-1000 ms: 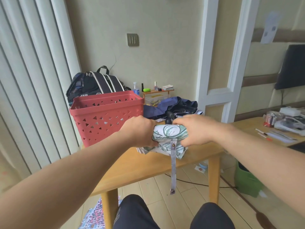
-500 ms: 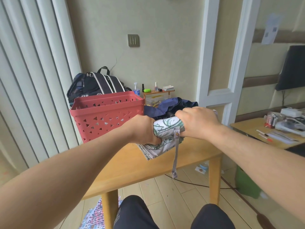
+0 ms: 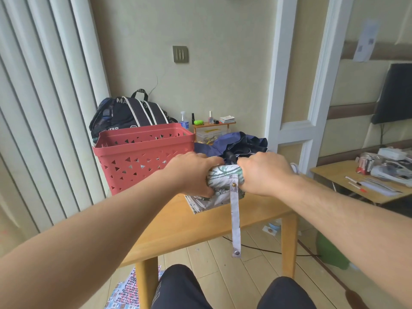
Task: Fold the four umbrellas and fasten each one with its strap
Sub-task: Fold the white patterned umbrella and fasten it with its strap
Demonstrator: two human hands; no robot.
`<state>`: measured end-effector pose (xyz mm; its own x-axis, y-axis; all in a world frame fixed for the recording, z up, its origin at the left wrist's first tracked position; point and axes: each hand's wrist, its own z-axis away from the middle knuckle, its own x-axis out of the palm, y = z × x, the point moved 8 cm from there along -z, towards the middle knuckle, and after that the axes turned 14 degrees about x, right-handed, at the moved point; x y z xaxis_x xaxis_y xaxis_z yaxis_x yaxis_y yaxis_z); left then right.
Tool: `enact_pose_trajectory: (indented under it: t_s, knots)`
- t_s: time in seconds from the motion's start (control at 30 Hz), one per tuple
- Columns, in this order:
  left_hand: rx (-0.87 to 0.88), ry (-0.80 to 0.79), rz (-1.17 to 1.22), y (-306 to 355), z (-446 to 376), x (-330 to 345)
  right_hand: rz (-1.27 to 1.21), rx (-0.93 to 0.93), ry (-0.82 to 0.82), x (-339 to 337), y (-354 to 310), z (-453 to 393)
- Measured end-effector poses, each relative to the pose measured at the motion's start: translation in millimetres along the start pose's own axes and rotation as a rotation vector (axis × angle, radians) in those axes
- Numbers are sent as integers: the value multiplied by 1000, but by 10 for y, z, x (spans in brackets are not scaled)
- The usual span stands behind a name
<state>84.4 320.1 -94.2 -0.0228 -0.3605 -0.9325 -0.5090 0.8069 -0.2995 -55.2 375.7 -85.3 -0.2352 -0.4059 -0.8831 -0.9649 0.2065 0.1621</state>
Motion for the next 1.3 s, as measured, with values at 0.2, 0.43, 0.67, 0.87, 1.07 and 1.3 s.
enact_pose_trajectory:
  t_s: [0.2, 0.43, 0.67, 0.87, 1.07, 1.3]
  knots:
    - [-33, 194, -235, 139, -96, -115, -70, 80, -28, -39, 58, -12]
    - [-60, 357, -347, -29, 110, -101, -177, 91, -181, 79, 122, -9]
    - [-35, 388, -335, -22, 193, -89, -239, 73, -273, 97, 115, -12]
    - [-101, 330, -244, 33, 117, -65, -218, 69, -296, 81, 197, 15]
    - [-240, 269, -93, -46, 128, -44, -41, 72, 142, 20, 181, 4]
    - [-144, 130, 148, 61, 95, 161, -80, -58, 344, 92, 211, -2]
